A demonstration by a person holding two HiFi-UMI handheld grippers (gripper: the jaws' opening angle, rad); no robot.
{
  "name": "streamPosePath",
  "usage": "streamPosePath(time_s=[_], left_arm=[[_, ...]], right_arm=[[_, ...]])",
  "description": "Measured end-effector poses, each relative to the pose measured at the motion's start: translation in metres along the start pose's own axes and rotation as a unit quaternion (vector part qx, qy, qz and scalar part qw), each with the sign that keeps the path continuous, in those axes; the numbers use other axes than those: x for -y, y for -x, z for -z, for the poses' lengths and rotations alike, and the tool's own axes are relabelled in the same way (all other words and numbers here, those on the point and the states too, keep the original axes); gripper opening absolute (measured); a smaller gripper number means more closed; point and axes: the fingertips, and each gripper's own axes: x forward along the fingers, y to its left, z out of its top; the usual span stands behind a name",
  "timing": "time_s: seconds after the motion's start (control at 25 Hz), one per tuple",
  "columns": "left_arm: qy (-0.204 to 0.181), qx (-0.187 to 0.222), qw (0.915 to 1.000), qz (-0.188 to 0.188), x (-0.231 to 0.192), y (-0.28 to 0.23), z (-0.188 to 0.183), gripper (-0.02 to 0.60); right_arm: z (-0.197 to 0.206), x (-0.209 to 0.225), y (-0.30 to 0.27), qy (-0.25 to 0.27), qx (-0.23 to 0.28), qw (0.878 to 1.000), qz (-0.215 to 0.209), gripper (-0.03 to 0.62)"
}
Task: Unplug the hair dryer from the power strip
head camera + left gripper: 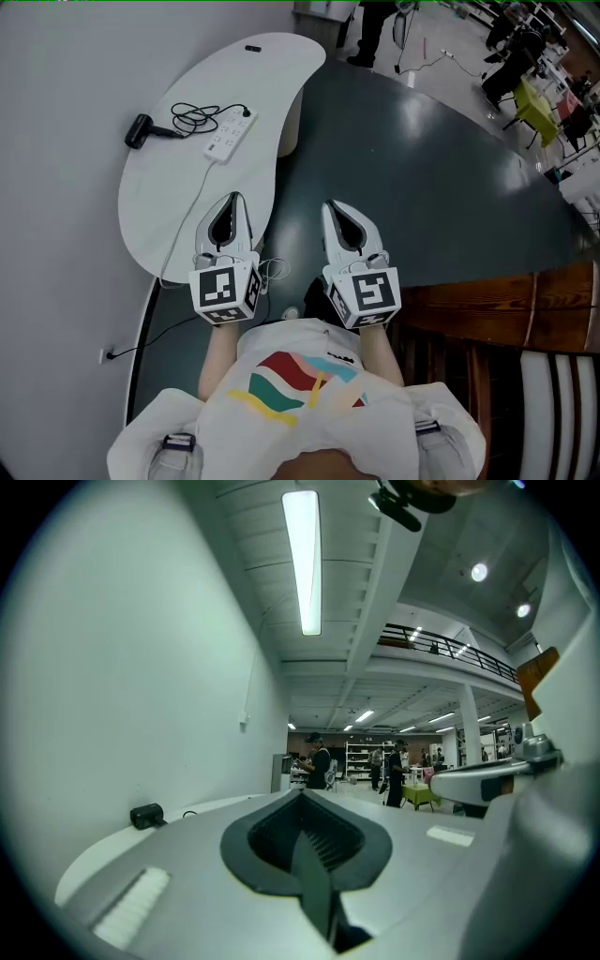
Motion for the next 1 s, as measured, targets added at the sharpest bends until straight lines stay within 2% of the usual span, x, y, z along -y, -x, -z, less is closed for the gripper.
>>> streamPosePath(time_s=[0.24, 0.44, 0.6, 0.76, 0.88, 1.0], left_arm=[[-0.006, 0.004, 1.0000, -0.005, -0.004, -0.046, -0.001, 0.000], [-0.001, -0.009, 0.9996, -0.026, -0.010, -0.106, 0.015, 0.000], [-0.003, -0.018, 0.9986, -0.051, -0.013, -0.179, 0.022, 0.000], [-0.012, -0.017, 0.9963, -0.084, -0.018, -0.255, 0.009, 0.000], [-0.015, -0.007, 0.9936, -0.112, -0.027, -0.313, -0.002, 0.000], [-0.023, 0.003, 0.9893, -0.144, -0.040, -0.349, -0.016, 0.000]], right_arm=[[0.003, 0.034, -0.038, -0.005, 0.000, 1.000, 0.006, 0.012], [0.003, 0.081, -0.099, 0.006, 0.004, 1.000, -0.004, 0.012], [0.004, 0.136, -0.172, -0.002, 0.000, 1.000, -0.025, 0.012], [-0.003, 0.183, -0.247, -0.010, -0.005, 0.998, -0.056, 0.012], [-0.009, 0.216, -0.301, 0.009, -0.011, 0.997, -0.077, 0.012], [-0.018, 0.233, -0.341, 0.029, -0.014, 0.994, -0.105, 0.012]])
